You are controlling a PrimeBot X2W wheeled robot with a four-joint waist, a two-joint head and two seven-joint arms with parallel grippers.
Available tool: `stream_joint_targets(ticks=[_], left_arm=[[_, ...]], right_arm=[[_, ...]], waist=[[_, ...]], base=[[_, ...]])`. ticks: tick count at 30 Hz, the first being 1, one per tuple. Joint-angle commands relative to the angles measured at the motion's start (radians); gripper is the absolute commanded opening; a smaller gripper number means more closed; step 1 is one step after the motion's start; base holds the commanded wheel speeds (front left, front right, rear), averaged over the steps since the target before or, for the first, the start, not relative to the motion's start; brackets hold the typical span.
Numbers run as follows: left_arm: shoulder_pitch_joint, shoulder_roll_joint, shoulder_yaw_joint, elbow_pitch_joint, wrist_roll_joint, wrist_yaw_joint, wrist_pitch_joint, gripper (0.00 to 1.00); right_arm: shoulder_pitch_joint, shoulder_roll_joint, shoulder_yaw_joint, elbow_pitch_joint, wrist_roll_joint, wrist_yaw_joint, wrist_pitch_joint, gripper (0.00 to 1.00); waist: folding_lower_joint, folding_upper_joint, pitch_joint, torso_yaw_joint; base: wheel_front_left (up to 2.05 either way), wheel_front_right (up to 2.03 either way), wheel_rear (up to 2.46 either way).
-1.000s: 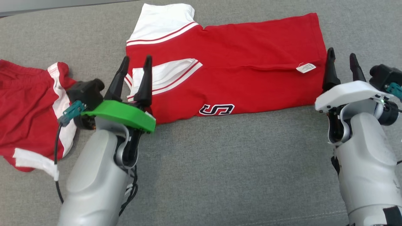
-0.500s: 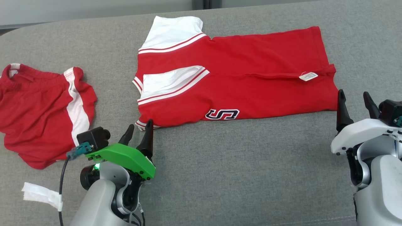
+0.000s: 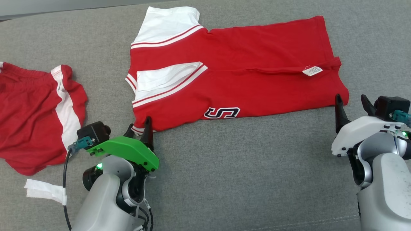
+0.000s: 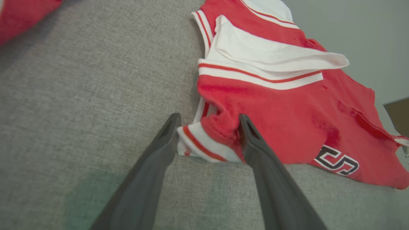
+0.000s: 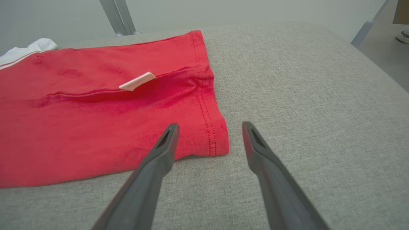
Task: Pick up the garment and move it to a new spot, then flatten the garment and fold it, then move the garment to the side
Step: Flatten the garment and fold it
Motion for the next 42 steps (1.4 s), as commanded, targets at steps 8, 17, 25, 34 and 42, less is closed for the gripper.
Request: stream_joint_targets(ticks=[8, 17, 25, 34, 42], left_arm=[[0.024, -0.007, -0.002, -0.021, -0.027, -0.015, -0.030, 0.00], [0.051, 0.007, -0.004, -0.071, -0.028, -0.033, -0.053, 0.00], [0.030, 0.013, -0.005, -0.095, -0.036, -0.058, -0.060, 0.00], [0.113, 0.055, -0.003, -0.232, -0.060, -0.096, -0.041, 0.00], [0.313, 0.104, 0.000, -0.365, -0.093, -0.074, -0.013, 0.00]], right_arm=[[-0.074, -0.003, -0.088, 0.124, -0.024, 0.000, 0.022, 1.00], [-0.176, -0.002, -0.102, 0.318, 0.118, 0.000, 0.078, 1.00], [-0.262, -0.005, -0.108, 0.420, 0.173, 0.000, 0.050, 0.00], [-0.158, -0.031, -0.084, 0.276, 0.337, 0.000, 0.031, 0.00], [0.106, -0.019, -0.076, 0.021, 0.430, -0.001, 0.053, 0.00]], waist=[[0.0000, 0.0000, 0.012, 0.023], [0.0000, 0.0000, 0.023, 0.033], [0.0000, 0.0000, 0.020, 0.035], [0.0000, 0.0000, -0.011, 0.032], [0.0000, 0.0000, -0.025, 0.021]], base=[[0.00, 0.00, 0.00], [0.00, 0.00, 0.00], [0.00, 0.00, 0.00], [0.00, 0.00, 0.00], [0.00, 0.00, 0.00]])
